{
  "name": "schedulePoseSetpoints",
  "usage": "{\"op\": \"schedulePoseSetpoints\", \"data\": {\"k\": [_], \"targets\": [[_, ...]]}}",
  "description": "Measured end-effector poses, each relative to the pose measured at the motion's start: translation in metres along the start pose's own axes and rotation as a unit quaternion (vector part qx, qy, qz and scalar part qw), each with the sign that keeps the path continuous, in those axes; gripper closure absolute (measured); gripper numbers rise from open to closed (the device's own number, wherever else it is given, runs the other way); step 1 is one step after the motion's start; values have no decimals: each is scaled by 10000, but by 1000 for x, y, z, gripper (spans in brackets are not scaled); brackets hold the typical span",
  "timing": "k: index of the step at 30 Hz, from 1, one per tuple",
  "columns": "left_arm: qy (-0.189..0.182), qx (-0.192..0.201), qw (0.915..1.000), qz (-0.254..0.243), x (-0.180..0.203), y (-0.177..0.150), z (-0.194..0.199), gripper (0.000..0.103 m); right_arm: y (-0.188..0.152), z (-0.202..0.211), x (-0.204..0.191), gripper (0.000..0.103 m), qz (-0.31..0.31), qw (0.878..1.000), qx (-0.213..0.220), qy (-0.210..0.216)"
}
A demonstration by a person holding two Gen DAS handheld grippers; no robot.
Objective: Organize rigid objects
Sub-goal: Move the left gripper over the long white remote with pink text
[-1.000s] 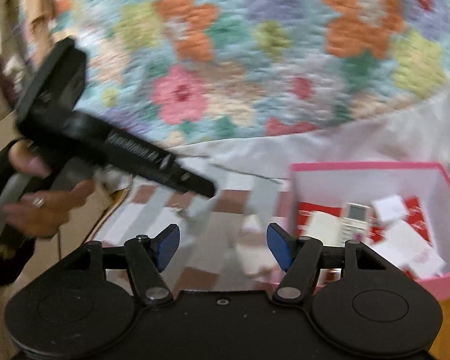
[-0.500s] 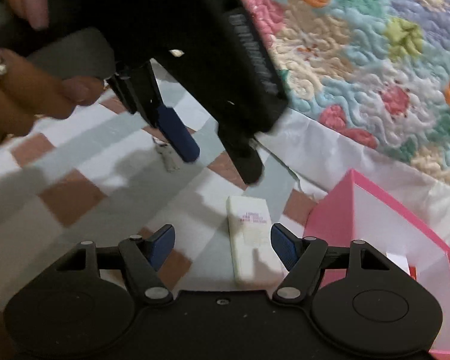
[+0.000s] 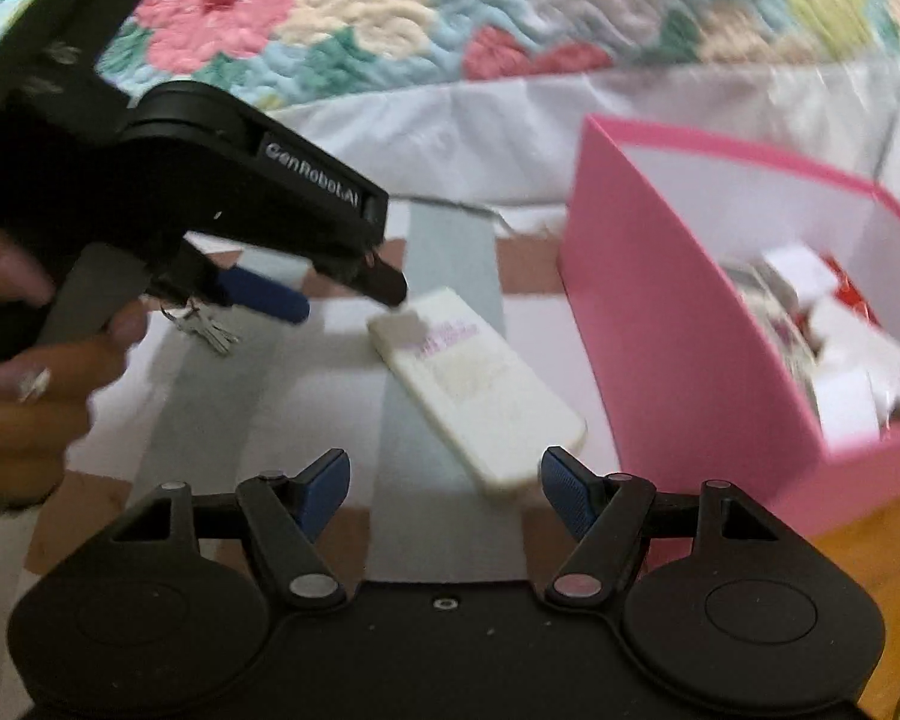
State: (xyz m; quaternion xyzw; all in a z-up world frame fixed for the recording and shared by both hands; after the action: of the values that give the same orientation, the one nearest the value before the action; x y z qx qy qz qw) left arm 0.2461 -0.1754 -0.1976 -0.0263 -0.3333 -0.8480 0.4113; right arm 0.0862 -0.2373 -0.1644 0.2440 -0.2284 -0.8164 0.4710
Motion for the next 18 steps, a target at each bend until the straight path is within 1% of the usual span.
{"op": "schedulePoseSetpoints", "data": {"k": [2, 4, 7, 8, 10, 12, 13, 14, 15, 16, 17, 18], "targets": [[-93, 100, 9999, -30, 1, 4, -6, 50, -7, -8, 4, 33, -105, 9998, -152, 41], [-212, 95, 9997, -77, 4, 6, -14, 53, -8, -16, 4, 37, -183, 9997, -180, 30], [-302, -105, 9994, -104, 8, 4, -26, 61, -7, -23, 3, 36, -93, 9999, -97, 62], [-269, -90, 9996, -95, 9, 1, -27, 63, -7, -25, 1, 34, -46, 9999, -90, 34], [-258, -51, 9995, -193, 11, -3, -24, 63, -10, -25, -1, 34, 57, 10000, -78, -15], [-335, -147, 9991, -199, 10, -8, -20, 63, -13, -23, -3, 35, 141, 9999, -80, 44], [-553, -246, 9981, -77, 9, -12, -18, 63, -14, -22, -7, 47, 215, 9994, -102, 269], [-683, -316, 9971, 111, 7, -15, -15, 64, -15, -18, -15, 55, 391, 9977, -154, 541], [-752, -370, 9959, 328, 3, -18, -13, 63, -18, -15, -26, 58, 689, 9955, -230, 608], [-811, -449, 9942, 553, -1, -22, -11, 66, -21, -13, -34, 59, 943, 9937, -257, 542], [-880, -472, 9919, 779, -6, -26, -8, 67, -24, -11, -39, 59, 1090, 9926, -236, 483], [-936, -465, 9895, 998, -12, -29, -6, 67, -25, -10, -39, 59, 1039, 9935, -223, 412]]}}
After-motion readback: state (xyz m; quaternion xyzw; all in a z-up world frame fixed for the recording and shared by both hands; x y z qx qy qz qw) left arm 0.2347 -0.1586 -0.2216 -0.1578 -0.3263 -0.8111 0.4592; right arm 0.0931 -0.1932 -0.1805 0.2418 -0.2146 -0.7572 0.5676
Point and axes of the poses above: each gripper's, at about its wrist camera, not at the fingertips, and z roughly against the way its jaws point, x to its right, y to its top, the point moved 5 cm from there along -z, roughly the way its jaws point, and after that the axes turned 10 degrees about -z, right-handed, at the moved point
